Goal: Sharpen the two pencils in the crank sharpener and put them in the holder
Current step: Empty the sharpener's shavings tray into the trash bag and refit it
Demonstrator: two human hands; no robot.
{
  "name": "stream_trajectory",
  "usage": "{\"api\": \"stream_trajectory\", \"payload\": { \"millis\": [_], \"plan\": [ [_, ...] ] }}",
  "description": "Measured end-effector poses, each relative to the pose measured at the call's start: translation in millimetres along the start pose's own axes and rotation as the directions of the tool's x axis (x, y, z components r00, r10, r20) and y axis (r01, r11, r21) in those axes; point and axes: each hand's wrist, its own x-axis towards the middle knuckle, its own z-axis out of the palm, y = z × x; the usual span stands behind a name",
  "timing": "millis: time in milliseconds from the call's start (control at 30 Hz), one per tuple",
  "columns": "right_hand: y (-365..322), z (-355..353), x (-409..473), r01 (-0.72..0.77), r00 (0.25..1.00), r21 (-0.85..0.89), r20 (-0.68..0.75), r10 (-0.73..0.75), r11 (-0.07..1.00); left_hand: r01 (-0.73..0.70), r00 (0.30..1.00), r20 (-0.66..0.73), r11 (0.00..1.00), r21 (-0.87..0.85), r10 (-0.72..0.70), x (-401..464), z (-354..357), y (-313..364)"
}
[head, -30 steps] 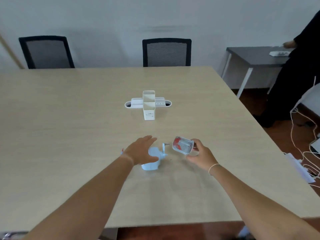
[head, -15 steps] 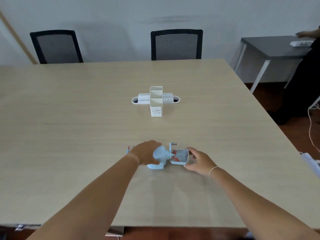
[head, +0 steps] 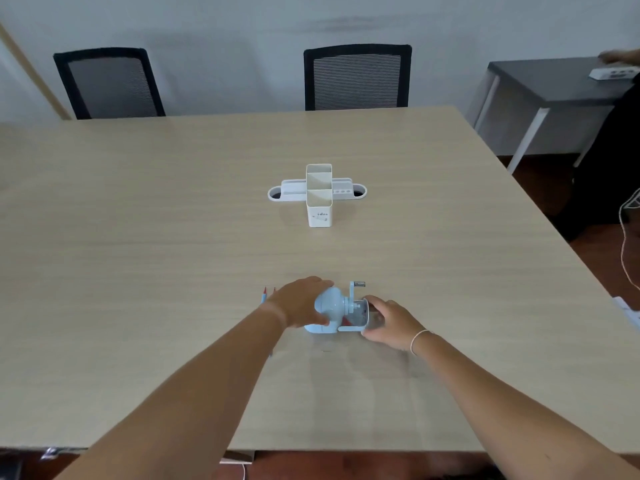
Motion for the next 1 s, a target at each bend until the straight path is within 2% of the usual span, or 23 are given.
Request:
{"api": "stream_trajectory", "payload": {
  "millis": [200,500,767,1000],
  "plan": [
    [1,3,5,0.000,1.000,0.015,0.020,0.000,1.000,-0.002,1.000,0.004,1.000,-0.024,0.002,1,0,-1],
    [1,14,10,0.093,0.996,0.002,0.017,-0.093,0.996,-0.020,1.000,-0.004,0.998,-0.053,0.020,-2,2,1],
    [-16,36,20,0.001,1.000,0.100,0.006,-0.001,0.995,-0.023,1.000,0.004,0.997,-0.070,0.023,-5,4,3],
    [-16,37,18,-0.027,0.999,0.025,-0.017,0.027,0.999,-0.027,1.000,0.001,0.997,-0.071,0.027,-4,5,5]
  ]
}}
